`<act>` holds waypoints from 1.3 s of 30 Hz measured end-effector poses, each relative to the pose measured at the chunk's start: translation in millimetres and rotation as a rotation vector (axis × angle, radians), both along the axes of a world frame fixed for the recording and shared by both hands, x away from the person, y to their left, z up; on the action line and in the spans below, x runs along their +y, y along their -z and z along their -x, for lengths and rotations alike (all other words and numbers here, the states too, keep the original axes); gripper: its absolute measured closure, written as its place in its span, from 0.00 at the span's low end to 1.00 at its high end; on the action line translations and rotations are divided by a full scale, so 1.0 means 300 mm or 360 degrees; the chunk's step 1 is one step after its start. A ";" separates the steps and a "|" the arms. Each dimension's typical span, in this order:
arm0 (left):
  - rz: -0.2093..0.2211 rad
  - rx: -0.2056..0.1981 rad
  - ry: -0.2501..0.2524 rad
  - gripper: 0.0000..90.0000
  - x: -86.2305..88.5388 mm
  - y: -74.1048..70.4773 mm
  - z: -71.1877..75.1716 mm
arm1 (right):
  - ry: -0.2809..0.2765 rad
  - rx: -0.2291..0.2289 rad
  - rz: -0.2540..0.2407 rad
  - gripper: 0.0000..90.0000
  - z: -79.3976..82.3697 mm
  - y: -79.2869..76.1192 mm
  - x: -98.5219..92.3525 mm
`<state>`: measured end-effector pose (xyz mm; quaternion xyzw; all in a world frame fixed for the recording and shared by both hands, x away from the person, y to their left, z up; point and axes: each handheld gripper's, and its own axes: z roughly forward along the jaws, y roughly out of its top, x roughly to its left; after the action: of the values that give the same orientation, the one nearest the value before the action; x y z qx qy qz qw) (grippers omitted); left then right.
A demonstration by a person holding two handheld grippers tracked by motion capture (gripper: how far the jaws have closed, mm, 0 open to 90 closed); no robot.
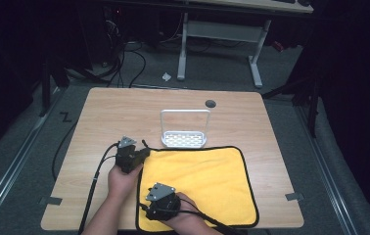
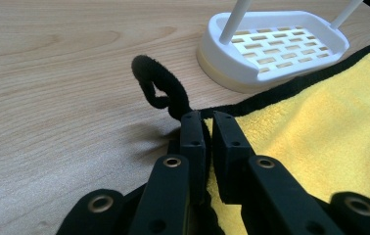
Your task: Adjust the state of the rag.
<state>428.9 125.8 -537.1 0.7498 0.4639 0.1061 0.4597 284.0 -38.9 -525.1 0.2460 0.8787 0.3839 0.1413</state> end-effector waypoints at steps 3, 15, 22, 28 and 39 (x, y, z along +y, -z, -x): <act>-0.0002 0.0003 -0.0003 0.93 0.000 0.000 0.000 | -0.0030 0.0044 0.0025 0.48 0.007 0.028 0.030; 0.0002 0.0007 -0.0002 0.93 0.000 0.000 0.000 | -0.0071 0.0088 -0.0019 0.46 0.021 0.034 0.049; 0.0008 0.0015 0.0001 0.93 0.001 0.001 -0.001 | -0.0063 0.0082 -0.0006 0.71 0.019 0.027 0.039; 0.0010 0.0021 0.0002 0.93 0.001 0.001 -0.001 | -0.0067 -0.0036 0.0022 0.93 0.023 0.012 0.018; 0.0223 0.0003 -0.0047 0.95 0.049 -0.013 0.014 | -0.0038 -0.0212 -0.0142 0.94 0.037 -0.089 -0.033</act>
<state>424.8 140.4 -533.0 0.7090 0.4817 0.0796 0.5089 273.0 -48.8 -498.4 0.2154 0.8522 0.4399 0.1838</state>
